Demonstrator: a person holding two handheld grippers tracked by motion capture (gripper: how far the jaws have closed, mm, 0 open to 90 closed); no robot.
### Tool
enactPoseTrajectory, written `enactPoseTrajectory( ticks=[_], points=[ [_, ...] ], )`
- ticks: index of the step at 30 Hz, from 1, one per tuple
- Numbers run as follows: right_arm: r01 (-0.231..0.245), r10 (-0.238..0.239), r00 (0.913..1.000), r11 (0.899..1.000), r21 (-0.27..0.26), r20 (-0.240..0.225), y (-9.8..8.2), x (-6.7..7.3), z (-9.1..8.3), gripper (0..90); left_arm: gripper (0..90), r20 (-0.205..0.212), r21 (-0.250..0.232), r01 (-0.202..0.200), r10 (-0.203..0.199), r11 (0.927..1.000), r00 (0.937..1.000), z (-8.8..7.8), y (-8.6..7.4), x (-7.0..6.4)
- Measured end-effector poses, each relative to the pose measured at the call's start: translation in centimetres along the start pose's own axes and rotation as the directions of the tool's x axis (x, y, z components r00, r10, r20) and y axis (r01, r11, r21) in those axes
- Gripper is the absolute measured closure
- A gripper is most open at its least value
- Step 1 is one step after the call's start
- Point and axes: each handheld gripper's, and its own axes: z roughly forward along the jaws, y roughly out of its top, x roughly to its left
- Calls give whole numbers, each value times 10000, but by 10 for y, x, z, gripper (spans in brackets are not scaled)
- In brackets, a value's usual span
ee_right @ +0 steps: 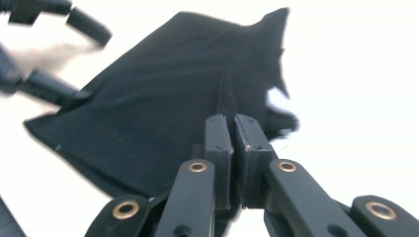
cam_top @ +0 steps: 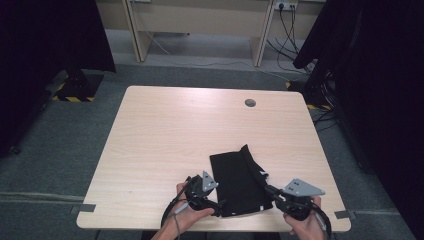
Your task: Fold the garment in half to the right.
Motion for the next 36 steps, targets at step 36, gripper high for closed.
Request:
enactPoseTrajectory(
  ticks=[36],
  points=[
    [-713,717,9974,9853,1553,33,76,-50,102,738,31,18,-27,-9,10,10000,10000,-1,-2,2]
  ],
)
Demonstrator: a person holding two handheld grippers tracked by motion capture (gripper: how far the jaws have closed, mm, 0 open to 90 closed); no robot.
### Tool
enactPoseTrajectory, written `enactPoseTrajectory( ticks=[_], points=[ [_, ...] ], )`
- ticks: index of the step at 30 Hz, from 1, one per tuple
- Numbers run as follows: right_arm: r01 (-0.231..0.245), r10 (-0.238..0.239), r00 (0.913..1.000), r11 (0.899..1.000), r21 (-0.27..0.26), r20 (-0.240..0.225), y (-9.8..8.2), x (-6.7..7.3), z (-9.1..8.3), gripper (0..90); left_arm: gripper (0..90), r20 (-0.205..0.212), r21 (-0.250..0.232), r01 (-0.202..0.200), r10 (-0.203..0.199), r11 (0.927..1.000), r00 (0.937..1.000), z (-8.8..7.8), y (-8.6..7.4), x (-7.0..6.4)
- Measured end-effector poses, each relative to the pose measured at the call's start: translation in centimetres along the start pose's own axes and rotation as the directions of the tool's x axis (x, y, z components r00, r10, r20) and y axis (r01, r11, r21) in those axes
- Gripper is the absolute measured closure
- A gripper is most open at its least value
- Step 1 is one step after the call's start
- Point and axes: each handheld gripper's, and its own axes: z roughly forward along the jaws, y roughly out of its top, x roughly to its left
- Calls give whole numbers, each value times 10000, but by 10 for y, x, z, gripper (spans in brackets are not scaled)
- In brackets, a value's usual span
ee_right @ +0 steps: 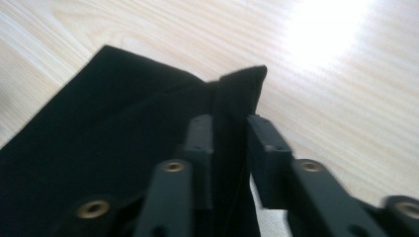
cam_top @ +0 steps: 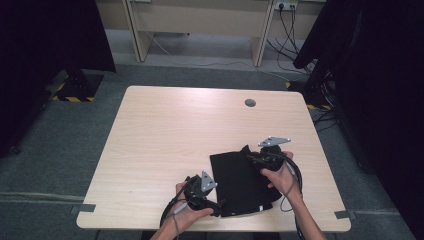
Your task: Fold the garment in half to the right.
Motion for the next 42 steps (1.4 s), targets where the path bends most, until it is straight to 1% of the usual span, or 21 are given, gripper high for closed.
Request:
enactPoseTrajectory(
  ticks=[1,2,4,7,8,10,12,14,18,19,20,22,24,26,28,30,32,34,38,42],
  points=[
    [-10,10,10000,10000,82,8,-1,-2,2,764,30,2,8,-7,7,10000,10000,0,0,0],
    [26,-28,9999,9998,177,124,-2,-4,3,783,30,4,9,-8,8,10000,10000,0,0,0],
    [-79,69,9994,9995,308,338,-5,-9,4,792,30,4,22,-10,10,10000,10000,0,0,0],
    [-395,374,9983,9980,489,446,-12,-19,6,782,30,7,20,-12,12,10000,10000,0,0,0],
    [-573,549,9974,9970,512,472,-14,-23,7,773,30,8,21,-15,15,10000,10000,0,0,1],
    [-808,788,9958,9958,433,464,-18,-28,9,759,30,8,19,-13,13,10000,10000,0,0,1],
    [-827,813,9958,9960,326,426,-19,-29,9,733,30,9,17,-15,15,10000,10000,0,0,1],
    [-885,878,9953,9960,152,412,-17,-25,5,684,30,13,8,-13,13,10000,10000,0,0,1],
    [-630,642,9972,9975,-315,373,-13,-17,-11,632,31,46,-60,2,-1,10000,10000,-1,-1,1],
    [-590,606,9976,9971,-477,325,-13,-15,-16,629,37,91,-95,-2,3,10000,10000,-2,-1,2],
    [-535,549,9983,9968,-600,215,-14,-12,-21,622,49,41,-133,23,-22,9999,10000,-3,-2,3],
    [-364,365,9993,9970,-679,7,-18,-6,-30,609,57,-85,-156,-27,26,9999,10000,-6,-3,3],
    [-210,196,9996,9973,-704,-202,-26,2,-39,596,60,-122,-227,-21,18,9997,9999,-11,-4,3],
    [-25,5,9994,9982,-597,-340,-33,8,-43,588,59,-53,-297,7,-8,9996,10000,-14,-6,2],
    [65,-93,9988,9983,-573,-489,-42,14,-47,582,59,30,-321,-16,17,9995,10000,-17,-7,0],
    [133,-169,9979,9983,-574,-624,-52,21,-51,575,60,27,-320,-89,90,9994,10000,-19,-10,-2],
    [187,-233,9966,9981,-579,-790,-61,27,-54,558,60,24,-347,-75,76,9994,10000,-22,-12,-2],
    [245,-300,9955,9978,-615,-902,-69,33,-56,534,60,-35,-323,-32,31,9995,10000,-25,-15,1],
    [431,-511,9916,9967,-692,-1191,-81,44,-59,433,59,-146,-293,158,-162,9994,9998,-30,-25,11],
    [499,-594,9912,9954,-817,-1186,-87,52,-60,349,59,-401,-408,355,-371,9985,9985,-40,-34,22]
  ],
)
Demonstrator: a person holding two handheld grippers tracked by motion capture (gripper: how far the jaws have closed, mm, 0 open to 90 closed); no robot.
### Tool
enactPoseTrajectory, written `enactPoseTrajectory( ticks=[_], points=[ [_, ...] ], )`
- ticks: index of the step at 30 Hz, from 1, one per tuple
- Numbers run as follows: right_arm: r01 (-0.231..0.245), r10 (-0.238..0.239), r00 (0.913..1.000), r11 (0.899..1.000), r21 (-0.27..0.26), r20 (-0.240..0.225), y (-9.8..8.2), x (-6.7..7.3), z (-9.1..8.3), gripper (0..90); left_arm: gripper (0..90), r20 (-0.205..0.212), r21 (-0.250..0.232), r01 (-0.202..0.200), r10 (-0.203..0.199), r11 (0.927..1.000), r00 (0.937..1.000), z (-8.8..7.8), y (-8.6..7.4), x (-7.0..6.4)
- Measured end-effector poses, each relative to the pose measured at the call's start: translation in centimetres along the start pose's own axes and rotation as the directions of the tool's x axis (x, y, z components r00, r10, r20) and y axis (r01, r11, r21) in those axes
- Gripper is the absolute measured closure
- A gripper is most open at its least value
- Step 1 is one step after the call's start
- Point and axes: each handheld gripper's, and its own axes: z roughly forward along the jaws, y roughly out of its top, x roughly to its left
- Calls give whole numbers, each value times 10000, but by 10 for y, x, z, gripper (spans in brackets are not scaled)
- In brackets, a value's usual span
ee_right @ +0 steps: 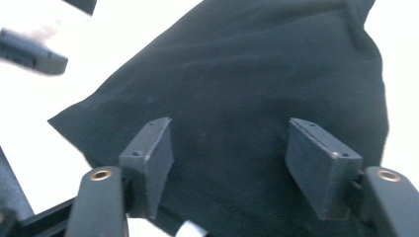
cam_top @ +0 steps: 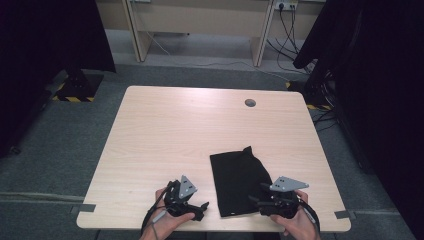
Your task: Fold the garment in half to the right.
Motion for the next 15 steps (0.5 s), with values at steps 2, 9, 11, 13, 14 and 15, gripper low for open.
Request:
enactPoseTrajectory(
  ticks=[2,9,11,13,14,15],
  points=[
    [223,-223,9997,9997,34,25,-2,5,1,320,59,-216,-44,45,-46,10000,9998,-5,-4,6],
    [315,-335,9986,9984,470,411,-8,19,18,273,58,-782,-90,378,-384,9992,9962,-18,-13,28],
    [98,-135,9977,9984,557,665,-6,22,20,272,58,-868,-172,509,-522,9986,9949,-20,-14,34],
    [-18,-34,9963,9982,602,864,-3,24,23,272,58,-1041,-173,532,-547,9984,9931,-22,-15,38],
    [-64,10,9958,9982,588,914,-2,24,25,272,58,-1130,-155,528,-542,9985,9921,-22,-16,40],
    [-115,57,9954,9981,597,953,0,24,26,272,57,-1167,-131,537,-549,9985,9917,-22,-16,41]
  ],
)
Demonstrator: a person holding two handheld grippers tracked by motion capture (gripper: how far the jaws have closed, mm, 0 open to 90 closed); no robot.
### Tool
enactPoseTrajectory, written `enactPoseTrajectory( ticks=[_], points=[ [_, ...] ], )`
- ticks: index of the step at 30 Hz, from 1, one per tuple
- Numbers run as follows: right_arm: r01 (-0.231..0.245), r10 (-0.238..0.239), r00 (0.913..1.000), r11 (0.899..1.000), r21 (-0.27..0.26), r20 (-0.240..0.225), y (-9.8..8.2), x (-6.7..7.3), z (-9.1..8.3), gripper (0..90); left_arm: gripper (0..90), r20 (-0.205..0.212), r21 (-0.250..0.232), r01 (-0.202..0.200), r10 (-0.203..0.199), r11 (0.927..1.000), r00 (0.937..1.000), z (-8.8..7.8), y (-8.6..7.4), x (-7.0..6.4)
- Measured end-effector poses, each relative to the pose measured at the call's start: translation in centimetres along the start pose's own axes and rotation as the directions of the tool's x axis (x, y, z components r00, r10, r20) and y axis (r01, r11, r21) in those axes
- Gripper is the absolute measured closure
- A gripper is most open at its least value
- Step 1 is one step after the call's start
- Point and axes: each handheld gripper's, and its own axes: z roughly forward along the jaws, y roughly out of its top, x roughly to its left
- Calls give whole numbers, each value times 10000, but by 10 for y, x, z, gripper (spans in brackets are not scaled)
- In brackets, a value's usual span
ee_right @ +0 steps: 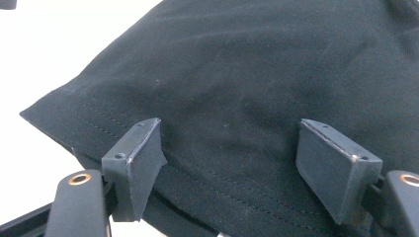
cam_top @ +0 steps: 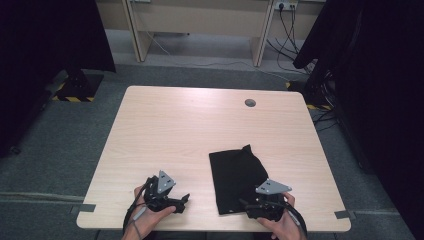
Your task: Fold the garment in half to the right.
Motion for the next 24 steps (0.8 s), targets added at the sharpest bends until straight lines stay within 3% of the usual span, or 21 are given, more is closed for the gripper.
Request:
enactPoseTrajectory(
  ticks=[8,16,24],
  points=[
    [-348,346,9989,9994,44,315,15,2,14,257,37,-259,347,158,-149,9993,9996,2,-6,11],
    [-714,717,9953,9974,-74,652,35,-1,37,255,0,-184,578,528,-518,9969,9985,3,-6,18],
    [-954,977,9916,9949,-314,850,48,-3,53,251,0,-174,601,555,-546,9966,9984,2,-7,25]
  ],
)
